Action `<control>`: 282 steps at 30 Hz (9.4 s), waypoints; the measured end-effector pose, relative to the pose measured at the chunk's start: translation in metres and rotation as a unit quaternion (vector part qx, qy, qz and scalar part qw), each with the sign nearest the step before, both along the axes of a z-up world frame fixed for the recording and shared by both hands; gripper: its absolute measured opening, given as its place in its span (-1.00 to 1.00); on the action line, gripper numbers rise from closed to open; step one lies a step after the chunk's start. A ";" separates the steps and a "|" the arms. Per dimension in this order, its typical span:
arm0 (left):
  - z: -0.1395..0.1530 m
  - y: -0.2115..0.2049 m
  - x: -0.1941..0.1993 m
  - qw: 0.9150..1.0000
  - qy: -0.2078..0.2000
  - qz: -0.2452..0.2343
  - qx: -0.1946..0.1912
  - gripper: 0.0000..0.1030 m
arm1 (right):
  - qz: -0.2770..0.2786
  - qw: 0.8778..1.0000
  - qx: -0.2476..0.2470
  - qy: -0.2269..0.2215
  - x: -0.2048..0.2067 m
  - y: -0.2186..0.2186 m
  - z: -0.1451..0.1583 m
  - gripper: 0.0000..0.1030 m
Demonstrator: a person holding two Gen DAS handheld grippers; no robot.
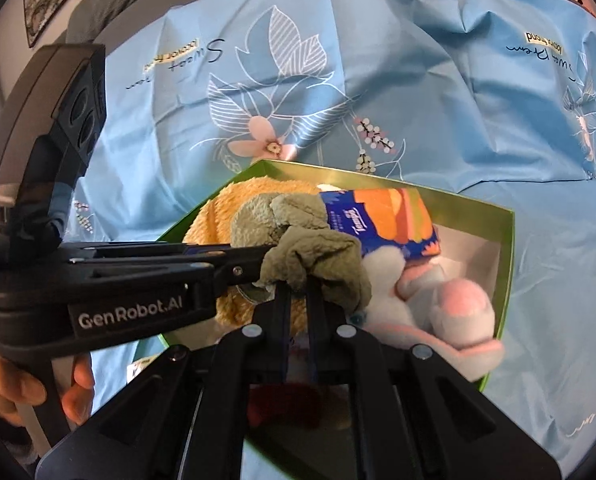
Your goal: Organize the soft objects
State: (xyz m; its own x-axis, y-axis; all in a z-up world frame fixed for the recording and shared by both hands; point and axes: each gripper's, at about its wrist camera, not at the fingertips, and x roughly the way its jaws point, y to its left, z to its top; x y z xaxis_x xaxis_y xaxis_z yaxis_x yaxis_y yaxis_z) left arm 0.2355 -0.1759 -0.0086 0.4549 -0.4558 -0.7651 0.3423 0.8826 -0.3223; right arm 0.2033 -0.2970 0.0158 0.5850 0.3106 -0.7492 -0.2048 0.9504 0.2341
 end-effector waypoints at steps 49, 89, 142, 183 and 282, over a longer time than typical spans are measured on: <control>0.014 0.120 -0.159 0.995 -0.014 0.097 0.013 0.94 | -0.014 1.000 -0.017 -0.017 -0.166 0.027 0.042 0.88; -0.053 0.118 -0.105 0.999 0.007 0.035 -0.014 0.94 | 0.061 0.997 -0.024 0.044 -0.119 0.104 -0.040 0.60; 0.025 0.062 -0.161 0.998 -0.063 -0.011 0.006 0.30 | 0.076 0.997 -0.007 -0.033 -0.154 0.088 0.024 0.04; 0.012 -0.007 0.019 1.000 -0.019 -0.014 0.013 0.30 | 0.039 0.998 -0.030 0.028 0.011 0.007 0.005 0.06; 0.044 0.082 -0.069 0.982 -0.007 0.126 0.139 0.99 | -0.132 0.982 -0.128 0.037 -0.052 0.002 0.050 0.99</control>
